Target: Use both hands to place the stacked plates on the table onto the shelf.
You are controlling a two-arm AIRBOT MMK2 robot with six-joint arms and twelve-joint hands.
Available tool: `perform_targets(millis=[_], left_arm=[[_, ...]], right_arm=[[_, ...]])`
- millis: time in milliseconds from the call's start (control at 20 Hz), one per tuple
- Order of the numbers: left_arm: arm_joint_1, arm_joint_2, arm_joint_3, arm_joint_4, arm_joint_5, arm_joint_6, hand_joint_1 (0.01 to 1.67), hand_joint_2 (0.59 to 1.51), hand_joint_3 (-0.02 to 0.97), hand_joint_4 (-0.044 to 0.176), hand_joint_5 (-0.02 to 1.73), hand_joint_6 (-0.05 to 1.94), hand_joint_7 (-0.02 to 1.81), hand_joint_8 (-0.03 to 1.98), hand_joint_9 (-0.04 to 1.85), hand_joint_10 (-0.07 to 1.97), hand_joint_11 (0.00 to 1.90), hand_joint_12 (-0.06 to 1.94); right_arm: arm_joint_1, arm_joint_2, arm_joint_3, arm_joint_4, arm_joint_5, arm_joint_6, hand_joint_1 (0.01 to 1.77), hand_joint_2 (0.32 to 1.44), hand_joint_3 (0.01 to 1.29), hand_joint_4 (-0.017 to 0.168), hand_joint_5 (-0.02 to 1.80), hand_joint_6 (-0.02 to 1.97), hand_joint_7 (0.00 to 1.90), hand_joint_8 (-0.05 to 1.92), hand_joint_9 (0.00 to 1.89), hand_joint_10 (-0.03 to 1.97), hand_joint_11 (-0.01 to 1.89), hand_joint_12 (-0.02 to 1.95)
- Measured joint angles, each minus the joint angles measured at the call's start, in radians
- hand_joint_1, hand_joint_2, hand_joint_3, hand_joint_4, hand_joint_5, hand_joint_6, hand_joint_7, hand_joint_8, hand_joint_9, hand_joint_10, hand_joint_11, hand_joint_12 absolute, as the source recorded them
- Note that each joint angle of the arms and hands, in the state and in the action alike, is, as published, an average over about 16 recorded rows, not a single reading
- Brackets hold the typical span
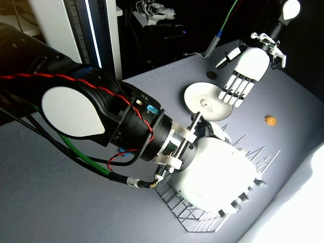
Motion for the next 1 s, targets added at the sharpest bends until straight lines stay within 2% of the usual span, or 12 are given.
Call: perform_targets(millis=[100, 250, 500, 750, 1000], left_arm=[[0.004, -0.001, 0.002, -0.002, 0.001, 0.0, 0.01, 1.17, 0.011, 0.0, 0.04, 0.02, 0.03, 0.01, 0.0, -0.02, 0.02, 0.01], [0.009, -0.002, 0.003, -0.006, 0.002, 0.0, 0.01, 1.169, 0.011, 0.0, 0.04, 0.02, 0.03, 0.01, -0.01, -0.02, 0.02, 0.01], [0.023, -0.004, 0.005, -0.013, 0.003, -0.001, 0.01, 1.171, 0.01, 0.0, 0.03, 0.02, 0.03, 0.01, -0.01, -0.02, 0.02, 0.01], [0.046, -0.009, 0.007, -0.02, 0.006, -0.005, 0.01, 1.173, 0.01, 0.0, 0.03, 0.01, 0.02, 0.01, -0.02, -0.02, 0.02, 0.01], [0.08, -0.014, 0.009, -0.026, 0.01, -0.014, 0.01, 1.172, 0.009, -0.002, 0.01, 0.01, 0.02, 0.01, -0.02, -0.03, 0.02, 0.02]], right_arm=[[0.01, 0.007, -0.009, 0.0, 0.017, -0.039, 1.1, 1.07, 0.02, -0.003, 0.6, 0.07, 0.73, 0.02, 0.73, 0.09, 0.32, 1.22], [0.024, 0.017, -0.031, -0.001, 0.046, -0.13, 1.09, 1.05, 0.01, -0.003, 0.56, 0.06, 0.65, 0.02, 0.66, 0.05, 0.21, 1.22], [0.045, 0.048, -0.107, -0.001, 0.113, -0.375, 1.06, 1.02, 0.02, -0.003, 0.47, 0.04, 0.53, 0.02, 0.52, 0.02, 0.09, 1.15], [0.058, 0.081, -0.229, -0.002, 0.181, -0.671, 1.04, 0.99, 0.01, -0.001, 0.31, 0.04, 0.33, 0.02, 0.32, 0.01, 0.02, 0.79], [0.036, 0.105, -0.368, 0.024, 0.223, -0.93, 1.05, 0.95, 0.01, 0.0, 0.16, 0.03, 0.17, 0.02, 0.16, 0.01, 0.01, 0.41]])
